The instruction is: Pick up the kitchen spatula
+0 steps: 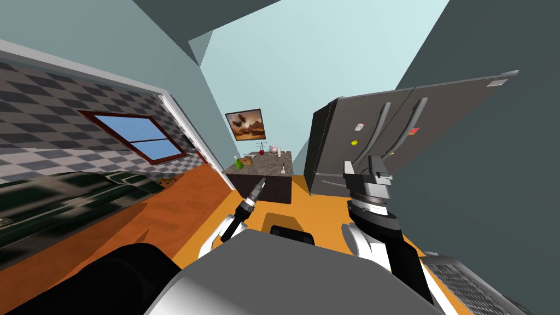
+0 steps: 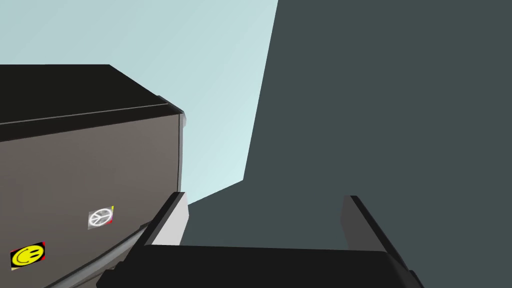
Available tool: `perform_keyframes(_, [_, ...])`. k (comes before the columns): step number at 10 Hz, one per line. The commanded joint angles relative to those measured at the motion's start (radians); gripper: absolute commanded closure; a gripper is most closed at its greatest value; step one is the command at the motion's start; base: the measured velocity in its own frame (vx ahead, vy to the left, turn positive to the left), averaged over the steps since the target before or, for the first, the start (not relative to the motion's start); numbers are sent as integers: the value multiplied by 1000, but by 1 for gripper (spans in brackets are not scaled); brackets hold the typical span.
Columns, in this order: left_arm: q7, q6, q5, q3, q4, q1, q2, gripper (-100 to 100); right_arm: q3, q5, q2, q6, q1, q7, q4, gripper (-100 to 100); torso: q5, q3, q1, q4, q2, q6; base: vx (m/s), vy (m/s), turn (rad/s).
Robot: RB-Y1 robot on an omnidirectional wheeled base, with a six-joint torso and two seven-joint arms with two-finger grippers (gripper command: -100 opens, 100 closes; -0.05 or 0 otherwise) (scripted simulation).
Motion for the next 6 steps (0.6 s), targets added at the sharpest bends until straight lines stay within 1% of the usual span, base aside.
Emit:
perform_keyframes(1, [37,16,-17,4,26,14,49,-100,0,0,0,0,0,0,0,0,0,0,0,0,0,0,-83,-59,17])
perform_keyframes(2, [64,20,-34,4,63,22,76,-100,0,0,0,0,0,0,0,0,0,0,0,0,0,0,-86,-116,3])
perform_keyframes(3, [64,20,-34,4,63,22,88,-100,0,0,0,0,0,0,0,0,0,0,-3,0,0,0,-31,-75,-66])
perform_keyframes(4, [91,21,-51,5,92,31,127,-100,0,0,0,0,0,0,0,0,0,-2,-1,-1,-4,1,-6,-45,-76])
perform_keyframes(5, [91,21,-51,5,102,31,130,-100,0,0,0,0,0,0,0,0,0,-3,1,-1,-6,0,-4,-44,-34])
perform_keyframes(6, [118,21,-69,6,135,43,174,-100,0,0,0,0,0,0,0,0,0,-4,2,-1,-6,0,-5,-102,-38])
